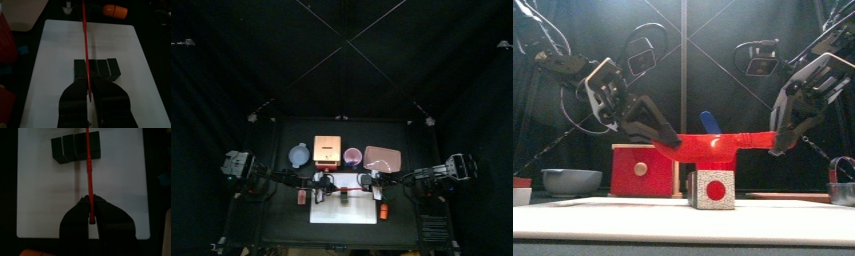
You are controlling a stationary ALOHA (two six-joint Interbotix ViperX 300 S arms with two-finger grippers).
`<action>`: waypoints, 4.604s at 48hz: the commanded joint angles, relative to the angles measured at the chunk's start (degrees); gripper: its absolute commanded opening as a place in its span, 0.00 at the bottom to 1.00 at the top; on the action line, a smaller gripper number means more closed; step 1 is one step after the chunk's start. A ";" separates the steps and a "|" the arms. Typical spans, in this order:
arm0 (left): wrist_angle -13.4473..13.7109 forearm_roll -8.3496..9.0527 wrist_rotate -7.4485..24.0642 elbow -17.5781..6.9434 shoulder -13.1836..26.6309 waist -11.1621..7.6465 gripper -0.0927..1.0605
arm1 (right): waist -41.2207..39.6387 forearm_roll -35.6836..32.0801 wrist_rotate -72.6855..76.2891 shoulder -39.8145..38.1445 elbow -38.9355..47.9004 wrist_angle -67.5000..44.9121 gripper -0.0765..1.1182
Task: Place sushi on board then cut the sushi with the knife then place the pieces on the plate
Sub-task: Cut the sushi into 4 pieces
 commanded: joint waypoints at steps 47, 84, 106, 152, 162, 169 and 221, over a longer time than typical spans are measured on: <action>0.35 -1.05 -0.35 0.09 0.44 -0.53 0.41 | -0.35 0.26 -0.09 -0.44 1.58 0.53 0.35; 0.35 -1.93 -0.44 0.88 1.58 -0.79 0.41 | -0.18 1.76 -0.09 1.58 1.67 0.09 0.35; 0.35 -2.02 -0.53 0.70 0.97 -1.76 0.41 | 0.88 3.08 0.00 1.49 0.79 0.53 0.35; 3.69 -1.76 0.00 0.62 5.80 0.00 0.41 | 0.44 0.09 -0.18 8.09 -0.62 0.18 0.35; 5.45 0.26 0.09 0.44 4.92 2.11 0.41 | -0.35 -2.90 -0.09 7.91 -2.02 1.41 0.35; 5.71 1.32 0.09 0.62 2.90 4.22 0.41 | -1.93 -5.19 -0.09 6.50 -3.08 3.87 0.35; 5.80 2.72 0.00 -0.53 -0.26 -0.88 0.41 | 4.31 -0.88 0.09 1.58 -3.16 8.70 0.35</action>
